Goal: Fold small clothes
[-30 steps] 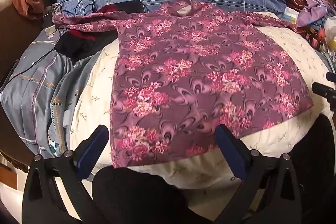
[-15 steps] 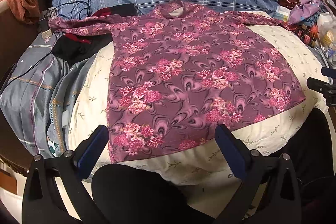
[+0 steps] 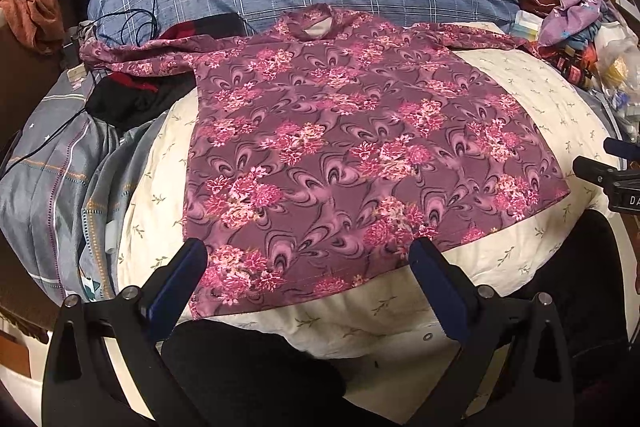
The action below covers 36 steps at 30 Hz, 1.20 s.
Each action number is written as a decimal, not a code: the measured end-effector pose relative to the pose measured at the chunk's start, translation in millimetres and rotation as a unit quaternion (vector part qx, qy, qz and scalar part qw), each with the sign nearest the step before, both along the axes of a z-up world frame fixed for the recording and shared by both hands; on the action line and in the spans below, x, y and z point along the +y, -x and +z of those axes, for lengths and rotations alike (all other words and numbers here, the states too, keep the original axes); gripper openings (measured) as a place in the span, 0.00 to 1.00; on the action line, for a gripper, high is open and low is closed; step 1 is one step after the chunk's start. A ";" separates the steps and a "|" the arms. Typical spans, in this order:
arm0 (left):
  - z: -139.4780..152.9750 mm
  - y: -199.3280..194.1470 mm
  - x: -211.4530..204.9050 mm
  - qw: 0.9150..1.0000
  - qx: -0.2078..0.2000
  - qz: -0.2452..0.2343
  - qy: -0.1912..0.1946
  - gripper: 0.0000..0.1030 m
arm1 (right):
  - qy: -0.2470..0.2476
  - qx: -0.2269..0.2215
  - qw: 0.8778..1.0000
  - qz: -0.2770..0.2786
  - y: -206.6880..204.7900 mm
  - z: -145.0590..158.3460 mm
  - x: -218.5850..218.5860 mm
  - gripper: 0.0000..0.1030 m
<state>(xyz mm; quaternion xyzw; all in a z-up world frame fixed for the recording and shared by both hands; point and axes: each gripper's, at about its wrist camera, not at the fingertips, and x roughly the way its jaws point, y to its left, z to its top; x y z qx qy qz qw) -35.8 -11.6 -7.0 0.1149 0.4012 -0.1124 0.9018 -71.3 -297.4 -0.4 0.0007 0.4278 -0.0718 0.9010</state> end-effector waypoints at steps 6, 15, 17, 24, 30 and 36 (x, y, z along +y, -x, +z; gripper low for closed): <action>-0.1 -1.3 -0.9 1.000 0.002 0.000 0.002 0.99 | -0.004 0.001 1.000 -0.006 -0.2 -2.3 -3.0 1.00; -0.5 -3.4 -2.0 1.000 0.005 -0.001 0.007 0.99 | -0.006 0.003 1.000 -0.011 -0.4 -4.1 -4.7 1.00; -0.9 -3.5 -2.1 1.000 0.006 -0.001 0.007 0.99 | -0.005 0.004 1.000 -0.012 -0.7 -4.5 -4.8 1.00; -3.6 -4.5 -3.5 1.000 0.011 -0.001 0.010 0.99 | -0.004 0.005 1.000 -0.014 -0.3 -6.2 -4.3 1.00; -9.4 -3.4 1.3 1.000 0.021 0.000 0.014 0.99 | -0.002 0.006 1.000 -0.016 0.4 -6.6 -5.5 1.00; -12.3 -7.8 9.0 0.999 0.034 0.011 0.030 0.99 | -0.006 0.004 1.000 -0.019 2.1 -6.6 -9.0 1.00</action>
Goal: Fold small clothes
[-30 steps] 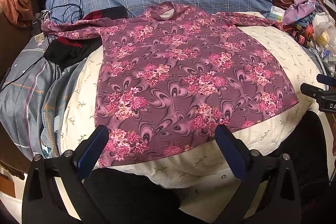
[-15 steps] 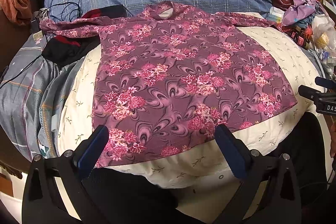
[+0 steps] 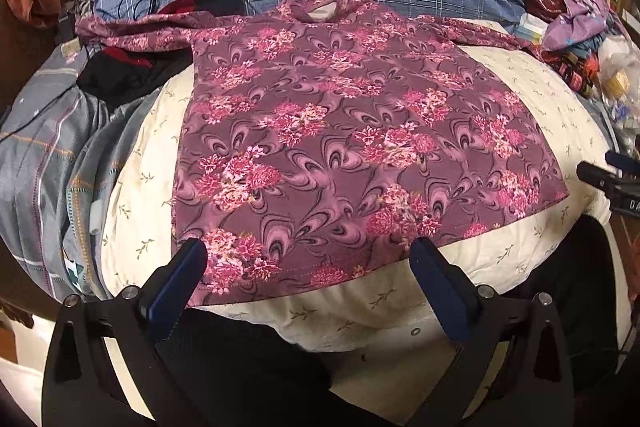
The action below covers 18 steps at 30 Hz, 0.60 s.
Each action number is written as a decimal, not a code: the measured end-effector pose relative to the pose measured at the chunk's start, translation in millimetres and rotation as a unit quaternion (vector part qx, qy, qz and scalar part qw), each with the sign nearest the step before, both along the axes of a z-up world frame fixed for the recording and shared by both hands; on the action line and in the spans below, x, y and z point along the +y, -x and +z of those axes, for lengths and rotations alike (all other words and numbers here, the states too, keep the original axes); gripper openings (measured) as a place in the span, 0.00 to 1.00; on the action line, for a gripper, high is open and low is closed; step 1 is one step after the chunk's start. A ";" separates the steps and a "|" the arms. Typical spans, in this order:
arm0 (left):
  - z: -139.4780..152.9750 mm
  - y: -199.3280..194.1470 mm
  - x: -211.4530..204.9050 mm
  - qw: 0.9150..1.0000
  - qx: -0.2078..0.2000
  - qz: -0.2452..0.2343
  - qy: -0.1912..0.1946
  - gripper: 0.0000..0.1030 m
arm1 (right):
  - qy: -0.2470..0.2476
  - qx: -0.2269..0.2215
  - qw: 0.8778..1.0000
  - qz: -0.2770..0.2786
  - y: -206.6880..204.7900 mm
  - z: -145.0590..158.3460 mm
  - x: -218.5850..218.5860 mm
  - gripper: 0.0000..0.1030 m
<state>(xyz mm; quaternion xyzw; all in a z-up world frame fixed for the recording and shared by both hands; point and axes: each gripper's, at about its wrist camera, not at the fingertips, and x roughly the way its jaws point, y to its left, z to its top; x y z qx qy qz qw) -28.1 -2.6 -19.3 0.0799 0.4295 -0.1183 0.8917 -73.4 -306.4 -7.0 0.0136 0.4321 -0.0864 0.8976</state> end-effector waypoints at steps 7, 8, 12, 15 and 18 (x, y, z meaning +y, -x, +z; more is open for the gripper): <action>12.1 -28.9 34.1 0.997 0.027 0.037 0.063 0.99 | -0.033 -0.001 0.999 -0.025 -5.3 -4.3 -24.5 1.00; 15.0 -35.3 45.5 0.996 0.025 0.053 0.069 0.99 | -0.039 0.000 0.999 -0.032 -6.9 -5.8 -30.9 1.00; 17.3 -69.1 94.8 0.989 0.039 0.125 0.062 0.99 | -0.072 0.004 0.996 -0.048 -15.1 -16.6 -54.0 0.99; 3.5 -86.9 114.3 0.986 0.071 0.144 0.055 0.99 | -0.069 0.012 0.996 -0.048 -26.8 -26.4 -58.0 0.99; -21.8 -94.0 116.5 0.982 0.119 0.134 0.065 0.99 | -0.074 0.021 0.996 -0.041 -41.2 -37.2 -57.3 0.96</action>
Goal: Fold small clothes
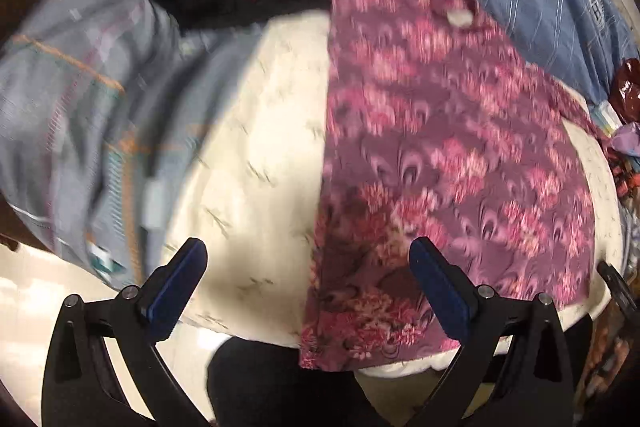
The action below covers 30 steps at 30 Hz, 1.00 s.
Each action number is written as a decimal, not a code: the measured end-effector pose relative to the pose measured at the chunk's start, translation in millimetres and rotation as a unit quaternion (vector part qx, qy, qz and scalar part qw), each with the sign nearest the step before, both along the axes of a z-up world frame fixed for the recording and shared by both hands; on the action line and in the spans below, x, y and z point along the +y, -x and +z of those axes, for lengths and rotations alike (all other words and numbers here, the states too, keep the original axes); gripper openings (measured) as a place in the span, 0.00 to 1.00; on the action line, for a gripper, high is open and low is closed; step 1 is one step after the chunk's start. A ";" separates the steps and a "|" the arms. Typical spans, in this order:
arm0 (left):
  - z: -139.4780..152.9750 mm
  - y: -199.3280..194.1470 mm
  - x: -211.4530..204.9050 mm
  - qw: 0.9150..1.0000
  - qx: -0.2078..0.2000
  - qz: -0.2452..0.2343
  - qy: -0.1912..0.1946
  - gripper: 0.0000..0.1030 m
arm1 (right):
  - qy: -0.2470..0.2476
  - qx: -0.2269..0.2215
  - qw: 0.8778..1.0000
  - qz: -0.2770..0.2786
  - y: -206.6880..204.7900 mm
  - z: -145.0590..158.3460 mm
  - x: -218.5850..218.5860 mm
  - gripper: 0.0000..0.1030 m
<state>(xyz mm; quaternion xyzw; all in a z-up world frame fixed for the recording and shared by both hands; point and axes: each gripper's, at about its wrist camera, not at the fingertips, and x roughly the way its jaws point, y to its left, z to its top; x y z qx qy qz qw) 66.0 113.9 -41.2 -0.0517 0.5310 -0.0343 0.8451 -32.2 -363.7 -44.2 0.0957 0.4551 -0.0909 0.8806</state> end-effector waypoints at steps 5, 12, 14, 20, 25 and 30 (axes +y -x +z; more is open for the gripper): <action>-37.0 1.5 -8.6 0.994 0.069 -0.023 0.077 0.99 | -0.021 0.015 0.999 0.033 -19.6 -16.6 9.5 0.81; -26.7 23.6 -31.9 0.995 0.038 -0.061 0.071 0.16 | 0.015 -0.005 0.993 0.115 -15.4 -12.6 38.6 0.06; -25.5 24.4 -28.4 0.992 0.053 -0.062 0.100 0.04 | -0.025 -0.017 0.994 0.109 -10.5 -4.8 28.4 0.05; -13.1 50.8 -13.0 0.990 0.064 -0.049 0.115 0.04 | -0.086 -0.042 0.989 0.114 28.9 24.0 11.0 0.04; -34.9 54.3 0.5 0.990 0.102 -0.028 0.094 0.06 | -0.096 0.018 0.989 0.112 27.9 -10.8 9.5 0.05; 25.9 55.5 4.1 0.996 0.012 -0.060 0.062 0.18 | -0.112 0.013 0.989 0.098 9.3 1.2 -2.0 0.12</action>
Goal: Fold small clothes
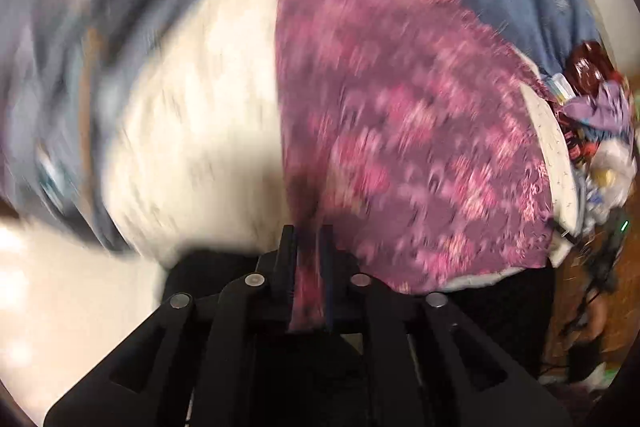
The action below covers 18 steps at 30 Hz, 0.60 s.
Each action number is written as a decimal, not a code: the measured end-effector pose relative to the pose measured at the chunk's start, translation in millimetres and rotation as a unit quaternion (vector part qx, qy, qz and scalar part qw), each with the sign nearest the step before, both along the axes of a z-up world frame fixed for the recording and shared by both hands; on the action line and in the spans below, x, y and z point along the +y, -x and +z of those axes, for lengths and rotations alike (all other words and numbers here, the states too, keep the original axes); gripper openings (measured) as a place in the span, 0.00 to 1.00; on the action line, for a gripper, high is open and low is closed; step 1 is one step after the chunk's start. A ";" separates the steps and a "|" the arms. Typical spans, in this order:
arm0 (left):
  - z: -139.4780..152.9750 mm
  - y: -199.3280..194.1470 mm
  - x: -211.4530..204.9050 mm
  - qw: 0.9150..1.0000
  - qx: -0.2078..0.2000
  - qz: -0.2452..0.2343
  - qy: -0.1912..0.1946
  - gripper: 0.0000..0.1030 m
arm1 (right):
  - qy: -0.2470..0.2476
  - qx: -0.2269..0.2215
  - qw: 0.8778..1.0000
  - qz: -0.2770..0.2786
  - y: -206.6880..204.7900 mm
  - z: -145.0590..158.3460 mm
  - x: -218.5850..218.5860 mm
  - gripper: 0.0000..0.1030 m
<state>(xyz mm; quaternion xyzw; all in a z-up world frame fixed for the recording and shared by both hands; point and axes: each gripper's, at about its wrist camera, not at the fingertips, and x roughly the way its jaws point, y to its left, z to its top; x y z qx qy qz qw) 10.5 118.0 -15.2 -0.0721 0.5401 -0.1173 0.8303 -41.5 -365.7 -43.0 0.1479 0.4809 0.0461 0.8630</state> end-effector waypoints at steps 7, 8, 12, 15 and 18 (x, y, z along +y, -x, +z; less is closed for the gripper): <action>48.7 -73.4 -61.7 0.991 -0.117 -0.025 -0.056 0.79 | -0.016 -0.091 0.985 -0.143 -64.9 49.8 -99.0 0.34; 47.1 -91.4 -76.0 0.992 -0.115 -0.029 -0.053 0.79 | -0.021 -0.095 0.980 -0.175 -77.9 53.4 -120.4 0.35; 35.6 -163.9 -131.2 0.993 -0.104 -0.032 -0.044 0.79 | -0.046 -0.103 0.956 -0.272 -128.7 50.8 -195.9 0.40; 20.3 -206.7 -162.9 0.996 -0.082 -0.033 -0.030 0.79 | -0.113 -0.100 0.937 -0.316 -168.4 33.9 -240.3 0.41; 8.3 -229.2 -184.5 0.997 -0.062 -0.036 -0.009 0.79 | -0.155 -0.116 0.921 -0.339 -206.1 20.5 -264.9 0.46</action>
